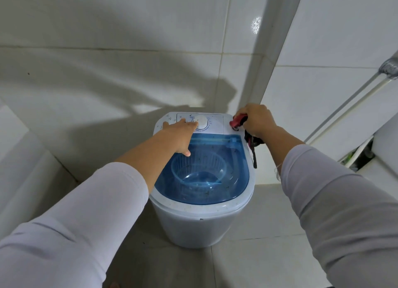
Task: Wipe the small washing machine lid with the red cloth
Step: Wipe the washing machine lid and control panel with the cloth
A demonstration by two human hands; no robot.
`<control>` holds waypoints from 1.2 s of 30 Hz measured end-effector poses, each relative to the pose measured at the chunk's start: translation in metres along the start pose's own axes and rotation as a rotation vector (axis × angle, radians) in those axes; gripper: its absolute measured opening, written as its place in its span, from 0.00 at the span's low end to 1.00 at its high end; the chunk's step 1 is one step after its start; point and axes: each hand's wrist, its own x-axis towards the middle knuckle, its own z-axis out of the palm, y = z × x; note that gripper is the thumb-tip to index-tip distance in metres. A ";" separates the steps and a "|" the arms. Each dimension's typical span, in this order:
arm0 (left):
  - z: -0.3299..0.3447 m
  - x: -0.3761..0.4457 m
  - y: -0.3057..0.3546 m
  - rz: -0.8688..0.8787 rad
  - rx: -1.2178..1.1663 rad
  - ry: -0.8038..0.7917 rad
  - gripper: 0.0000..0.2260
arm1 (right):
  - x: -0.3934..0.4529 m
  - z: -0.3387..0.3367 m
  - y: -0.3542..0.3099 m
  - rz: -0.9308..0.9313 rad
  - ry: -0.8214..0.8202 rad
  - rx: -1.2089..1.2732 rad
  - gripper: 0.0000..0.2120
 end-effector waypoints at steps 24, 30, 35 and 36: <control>0.006 0.005 -0.003 0.017 0.013 -0.016 0.44 | 0.009 0.026 0.000 0.104 -0.025 0.181 0.23; 0.007 0.006 -0.004 0.012 0.022 -0.016 0.44 | -0.008 0.028 0.002 0.207 -0.023 0.202 0.18; 0.007 0.006 -0.003 0.010 0.030 -0.018 0.44 | -0.015 0.032 0.000 0.241 0.002 0.216 0.15; 0.007 0.006 -0.003 0.009 0.029 -0.017 0.44 | -0.016 0.033 0.000 0.247 0.012 0.223 0.15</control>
